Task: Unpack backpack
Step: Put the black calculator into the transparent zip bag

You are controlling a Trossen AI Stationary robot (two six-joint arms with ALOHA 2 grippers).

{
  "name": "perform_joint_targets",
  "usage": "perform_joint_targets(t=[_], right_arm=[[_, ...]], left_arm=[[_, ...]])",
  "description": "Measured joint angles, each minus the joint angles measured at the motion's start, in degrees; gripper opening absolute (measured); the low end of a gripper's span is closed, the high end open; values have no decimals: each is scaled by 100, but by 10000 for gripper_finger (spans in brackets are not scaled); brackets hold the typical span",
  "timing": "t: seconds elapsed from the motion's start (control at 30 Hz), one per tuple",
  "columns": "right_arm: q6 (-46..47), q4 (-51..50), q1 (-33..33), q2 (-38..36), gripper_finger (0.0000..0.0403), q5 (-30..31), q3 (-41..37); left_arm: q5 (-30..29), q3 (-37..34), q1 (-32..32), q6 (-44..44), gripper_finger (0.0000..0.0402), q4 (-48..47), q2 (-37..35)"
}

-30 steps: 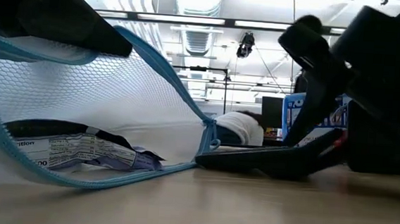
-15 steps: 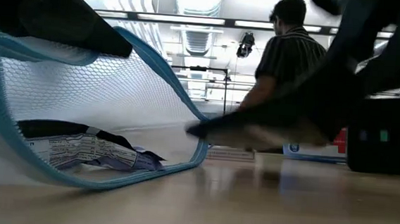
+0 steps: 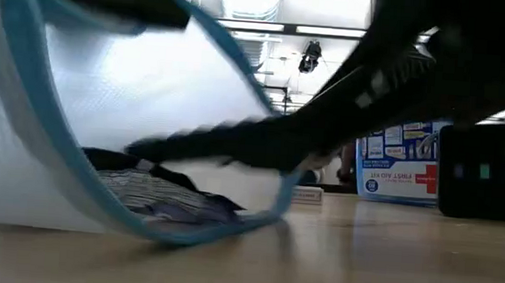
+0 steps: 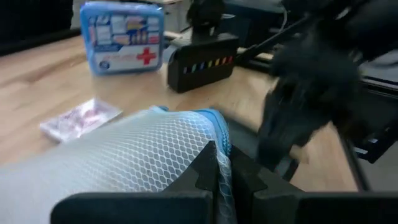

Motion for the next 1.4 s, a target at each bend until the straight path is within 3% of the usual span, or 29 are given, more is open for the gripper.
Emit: perform_joint_targets(t=[0.17,0.33,0.7,0.93,1.03,1.17,1.33,1.4], right_arm=[[-516,827,-433,336,48,-207,188],[167,833,-625,335,96,-231,393],[2019,-418,-390,-243,226,-320,404],[3646,-2066,-219,-759,276,-1425,404],[4328,-2279,-196,-831,264,-2386,400],[4432,-1836,-203,-687,196,-3344,395],[3978,-1757,-446,-304,47,-3315,415],[3727,-1652,-594,-170,14,-2647,457]], left_arm=[[75,146,0,199,0,-4,6],[75,128,6,60,0,-31,26],[85,118,2,-61,0,-242,35],[84,115,2,-150,0,-284,35],[82,113,2,-150,0,-287,35],[80,97,4,-150,0,-290,35],[84,97,-3,-211,0,-283,35],[86,97,-22,-226,0,-280,35]])
